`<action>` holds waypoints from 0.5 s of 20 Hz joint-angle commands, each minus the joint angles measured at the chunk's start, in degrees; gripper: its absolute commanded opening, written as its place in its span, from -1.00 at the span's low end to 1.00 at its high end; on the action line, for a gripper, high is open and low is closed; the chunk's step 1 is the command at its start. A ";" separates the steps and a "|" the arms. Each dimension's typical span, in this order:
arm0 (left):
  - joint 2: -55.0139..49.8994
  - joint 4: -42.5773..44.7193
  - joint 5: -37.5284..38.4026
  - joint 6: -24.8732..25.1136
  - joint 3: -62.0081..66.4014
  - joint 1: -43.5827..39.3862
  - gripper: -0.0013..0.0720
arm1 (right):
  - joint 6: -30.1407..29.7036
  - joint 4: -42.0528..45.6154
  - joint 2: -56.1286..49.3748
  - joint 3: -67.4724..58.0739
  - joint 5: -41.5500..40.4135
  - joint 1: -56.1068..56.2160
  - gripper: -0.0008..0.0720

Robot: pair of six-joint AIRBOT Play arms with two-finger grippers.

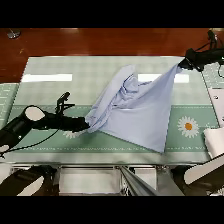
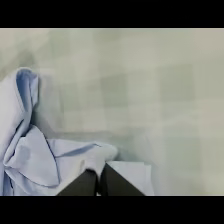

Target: Fold the shirts.

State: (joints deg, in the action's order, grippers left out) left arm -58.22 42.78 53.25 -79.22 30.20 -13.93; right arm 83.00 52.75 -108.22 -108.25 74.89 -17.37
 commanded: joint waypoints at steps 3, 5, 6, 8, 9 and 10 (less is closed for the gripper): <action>-1.11 -0.35 -6.01 -0.70 3.28 7.67 0.88 | 2.29 1.70 -2.97 -3.10 6.43 0.59 0.77; -1.86 -0.07 0.20 3.76 5.81 12.41 0.96 | 2.36 8.11 -1.55 -3.04 14.32 -1.22 0.77; -1.90 1.53 3.41 4.00 7.26 15.28 0.96 | 2.34 13.57 0.04 -2.58 17.75 -2.21 0.77; -1.84 7.45 10.10 3.34 10.45 22.45 0.96 | 6.47 26.47 6.34 2.36 16.41 -4.96 0.77; -1.86 10.99 12.74 1.16 11.50 26.49 0.96 | 8.81 30.99 10.51 7.67 13.62 -6.88 0.77; -1.86 13.20 14.58 -1.05 11.61 30.01 0.96 | 10.60 33.51 15.45 15.30 9.64 -9.07 0.77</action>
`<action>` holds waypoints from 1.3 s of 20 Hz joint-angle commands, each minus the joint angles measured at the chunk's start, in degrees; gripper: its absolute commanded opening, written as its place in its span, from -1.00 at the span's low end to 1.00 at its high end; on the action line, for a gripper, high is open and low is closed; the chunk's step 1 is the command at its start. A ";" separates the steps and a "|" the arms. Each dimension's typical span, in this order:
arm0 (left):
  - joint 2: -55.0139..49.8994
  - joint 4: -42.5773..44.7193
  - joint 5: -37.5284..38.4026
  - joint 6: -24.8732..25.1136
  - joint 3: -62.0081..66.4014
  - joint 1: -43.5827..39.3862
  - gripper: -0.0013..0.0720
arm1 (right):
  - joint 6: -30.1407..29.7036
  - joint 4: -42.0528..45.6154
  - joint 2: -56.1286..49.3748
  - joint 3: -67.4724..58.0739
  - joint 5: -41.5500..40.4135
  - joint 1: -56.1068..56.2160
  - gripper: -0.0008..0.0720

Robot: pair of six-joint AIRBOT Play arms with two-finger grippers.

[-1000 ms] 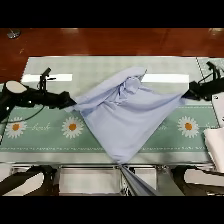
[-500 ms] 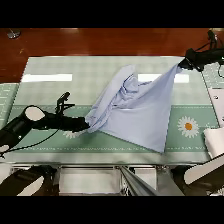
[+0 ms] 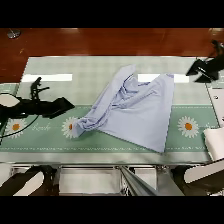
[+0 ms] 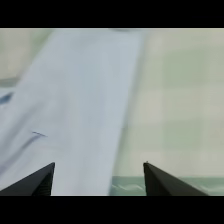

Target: Fold the shirts.

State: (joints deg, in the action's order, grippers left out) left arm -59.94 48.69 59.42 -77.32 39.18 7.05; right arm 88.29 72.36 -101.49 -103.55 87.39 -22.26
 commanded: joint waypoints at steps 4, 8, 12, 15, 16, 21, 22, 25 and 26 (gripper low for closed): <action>-2.89 0.37 15.45 4.63 0.22 12.66 0.96 | -5.25 -4.85 28.15 45.40 -16.17 -9.44 0.77; -11.34 -0.11 17.00 9.90 0.24 2.67 0.95 | -13.84 -20.65 41.05 66.07 -17.07 -7.06 0.77; -17.49 -3.15 11.82 13.86 0.26 -7.41 0.95 | -12.15 -15.21 43.01 70.97 -13.53 -2.64 0.77; -19.87 -4.55 8.66 13.88 0.26 -11.98 0.95 | -10.86 -14.73 43.01 71.06 -13.33 -0.61 0.77; -20.20 -4.63 8.28 13.88 0.26 -12.72 0.93 | -10.49 -14.32 43.01 71.06 -13.20 -0.07 0.77; -20.46 -4.61 8.72 15.17 0.26 -13.14 -0.91 | -5.33 -3.32 42.95 71.06 -9.27 0.57 0.77; -20.46 -4.61 8.72 15.17 0.26 -13.14 -0.91 | -5.07 -1.79 42.95 71.06 -6.80 0.59 0.77; -20.46 -4.83 8.63 15.15 0.26 -13.14 -0.91 | -5.92 -3.61 42.91 71.54 -5.51 0.59 0.76; -20.46 -4.85 8.55 15.13 0.26 -13.14 -0.91 | -8.13 -4.66 42.47 72.37 -5.27 0.59 0.76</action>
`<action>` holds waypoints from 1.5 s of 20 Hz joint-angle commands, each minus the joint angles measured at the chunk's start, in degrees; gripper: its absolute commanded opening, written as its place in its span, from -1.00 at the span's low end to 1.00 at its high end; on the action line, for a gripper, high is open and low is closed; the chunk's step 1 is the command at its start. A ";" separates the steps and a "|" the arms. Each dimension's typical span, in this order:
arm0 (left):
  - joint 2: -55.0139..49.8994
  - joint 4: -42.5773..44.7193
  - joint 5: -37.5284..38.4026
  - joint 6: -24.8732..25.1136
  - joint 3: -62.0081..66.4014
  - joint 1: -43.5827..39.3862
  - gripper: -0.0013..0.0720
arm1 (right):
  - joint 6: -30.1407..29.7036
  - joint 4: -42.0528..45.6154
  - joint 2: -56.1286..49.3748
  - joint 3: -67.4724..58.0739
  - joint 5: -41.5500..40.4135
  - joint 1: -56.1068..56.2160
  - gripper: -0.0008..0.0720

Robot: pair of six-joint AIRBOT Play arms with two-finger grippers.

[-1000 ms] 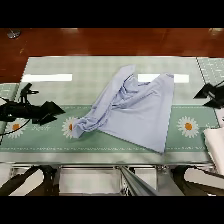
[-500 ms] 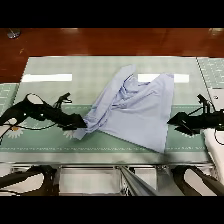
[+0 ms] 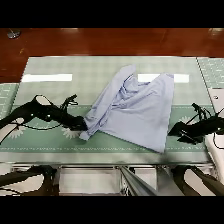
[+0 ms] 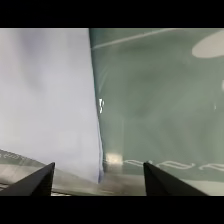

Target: Fold the shirts.

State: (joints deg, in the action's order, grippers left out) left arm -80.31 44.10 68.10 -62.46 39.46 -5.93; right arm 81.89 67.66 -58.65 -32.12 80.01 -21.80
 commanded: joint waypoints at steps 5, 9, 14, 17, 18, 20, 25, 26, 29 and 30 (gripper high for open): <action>-0.09 -1.11 -0.48 0.24 -0.02 -0.15 -0.91 | -2.40 -0.57 -2.47 5.33 0.94 6.93 0.75; -0.09 -7.65 -2.03 0.31 -0.02 -0.17 -0.90 | -2.75 -7.10 -5.64 5.33 -4.50 10.91 0.75; -0.09 -9.25 -3.39 0.26 -0.02 -0.17 -0.90 | -4.04 -14.56 -9.22 5.25 -11.26 15.63 0.68; 0.07 -12.92 -3.15 0.09 0.00 -0.15 -0.91 | -11.50 -21.49 -9.25 2.49 -12.44 15.91 -0.93; 0.46 -15.85 -3.02 1.92 0.28 -0.13 -0.91 | -11.96 -21.64 -9.25 0.76 -11.54 15.91 -0.93; 2.23 -20.55 -2.93 3.23 3.32 0.39 -0.91 | -11.87 -19.39 -9.22 -6.16 -9.11 15.21 -0.93; 11.72 -31.61 -6.36 2.86 25.49 6.27 -0.91 | -6.64 -19.08 -9.22 -41.51 -4.50 11.06 -0.93; 13.44 -31.50 -8.55 1.36 31.12 7.41 -0.91 | -5.31 -19.10 -9.22 -50.12 -4.59 10.40 -0.93; 15.93 -31.17 -11.85 -2.25 50.14 11.32 -0.92 | -1.99 -16.57 -9.22 -72.65 -4.39 10.08 -0.93; 16.39 -29.88 -12.22 -3.72 55.98 12.20 -0.92 | -1.22 -16.15 -9.20 -79.43 -3.26 10.12 -0.93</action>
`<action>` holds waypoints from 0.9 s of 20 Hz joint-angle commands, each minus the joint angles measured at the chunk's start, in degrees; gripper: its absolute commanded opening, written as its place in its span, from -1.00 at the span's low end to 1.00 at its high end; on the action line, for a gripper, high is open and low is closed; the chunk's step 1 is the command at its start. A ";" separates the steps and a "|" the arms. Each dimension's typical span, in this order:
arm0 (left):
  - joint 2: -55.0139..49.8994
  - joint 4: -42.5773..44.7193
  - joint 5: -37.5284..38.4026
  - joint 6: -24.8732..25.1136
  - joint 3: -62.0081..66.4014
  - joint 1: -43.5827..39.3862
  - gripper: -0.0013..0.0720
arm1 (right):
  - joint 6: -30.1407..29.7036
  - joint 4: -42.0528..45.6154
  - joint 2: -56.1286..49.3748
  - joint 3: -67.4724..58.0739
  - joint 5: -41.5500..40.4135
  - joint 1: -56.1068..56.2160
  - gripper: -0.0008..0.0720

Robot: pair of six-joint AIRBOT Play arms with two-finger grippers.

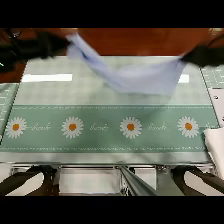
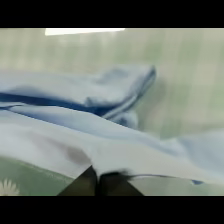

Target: Fold the shirts.

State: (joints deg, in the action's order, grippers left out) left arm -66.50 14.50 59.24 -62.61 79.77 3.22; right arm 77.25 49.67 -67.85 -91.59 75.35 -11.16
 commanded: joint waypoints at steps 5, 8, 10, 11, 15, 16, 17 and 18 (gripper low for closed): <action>6.91 26.47 -3.98 -17.00 38.91 3.89 -0.91 | 3.50 4.35 8.46 -31.47 -0.74 -0.57 -0.93; 14.14 42.25 -2.25 -22.53 40.04 4.48 -0.91 | 2.38 5.51 17.20 -29.75 1.25 -0.57 -0.93; 18.78 46.12 -0.68 -22.80 39.15 4.50 -0.91 | 1.75 7.30 22.36 -27.47 1.57 -0.57 -0.93; 20.74 46.60 -0.52 -22.80 38.93 4.50 -0.91 | 1.77 8.76 24.28 -27.08 2.40 -0.57 -0.93; 25.75 46.64 0.68 -22.82 38.93 4.50 -0.91 | 2.54 9.60 27.71 -27.08 5.77 -0.57 -0.93; 25.92 46.80 2.45 -23.47 38.93 4.50 -0.91 | 2.80 9.60 27.85 -27.08 6.73 -0.57 -0.93; 25.68 47.04 4.94 -25.11 38.80 4.50 -0.91 | 2.93 9.70 27.80 -27.06 7.91 -0.57 -0.93; 25.49 47.04 7.65 -26.12 37.55 4.50 -0.91 | 3.17 9.51 27.74 -26.38 8.35 -0.57 -0.93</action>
State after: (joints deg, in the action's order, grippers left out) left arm -42.24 59.79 61.84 -86.08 118.13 7.70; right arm 79.68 58.57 -41.32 -118.54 81.10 -11.68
